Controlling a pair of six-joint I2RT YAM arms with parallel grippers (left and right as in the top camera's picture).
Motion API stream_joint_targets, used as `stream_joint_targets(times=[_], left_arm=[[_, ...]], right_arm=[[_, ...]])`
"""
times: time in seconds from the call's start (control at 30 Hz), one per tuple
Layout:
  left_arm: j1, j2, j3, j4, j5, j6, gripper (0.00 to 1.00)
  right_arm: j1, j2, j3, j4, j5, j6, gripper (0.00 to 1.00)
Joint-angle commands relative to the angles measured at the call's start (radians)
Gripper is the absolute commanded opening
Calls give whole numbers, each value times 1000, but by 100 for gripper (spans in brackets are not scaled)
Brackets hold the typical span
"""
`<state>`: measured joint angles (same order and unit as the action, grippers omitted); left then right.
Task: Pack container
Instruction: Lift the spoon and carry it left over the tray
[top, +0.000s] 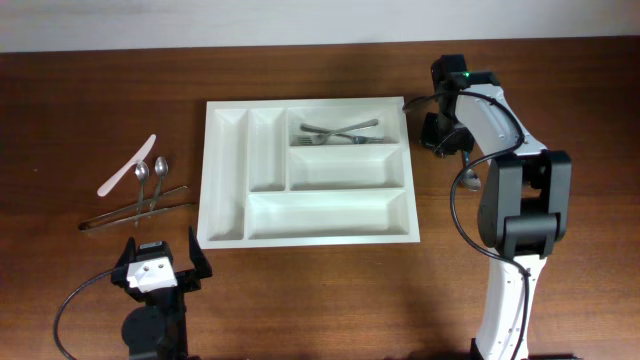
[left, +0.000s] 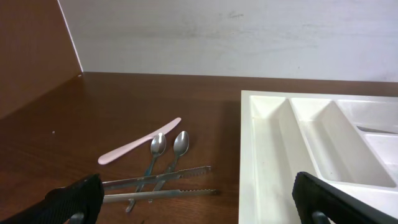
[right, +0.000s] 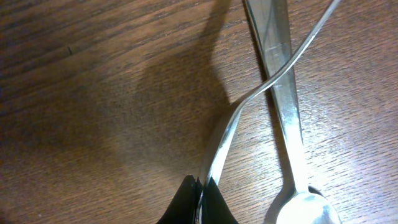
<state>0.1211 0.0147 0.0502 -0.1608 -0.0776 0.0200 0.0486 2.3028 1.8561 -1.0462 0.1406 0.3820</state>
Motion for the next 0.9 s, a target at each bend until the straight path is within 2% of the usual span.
stream_joint_targets(times=[0.0,0.37,0.6,0.73,0.87], left_arm=[[6,-3,-5,3,11,19,99],[6,-3,-5,3,11,19,99],[6,-3,-5,3,11,19,99],[6,-3,-5,3,11,19,99],[6,-3,-5,3,11,19,99]], right_arm=[[3,-21,-4,-9,33,-11,4],[3,-55,1,-23,106,-72,4],[4,-79,89,-36,103,-99,4],[10,-79,159,-47,93,-162,4],[31,-79,223,-49,29,-321,4]])
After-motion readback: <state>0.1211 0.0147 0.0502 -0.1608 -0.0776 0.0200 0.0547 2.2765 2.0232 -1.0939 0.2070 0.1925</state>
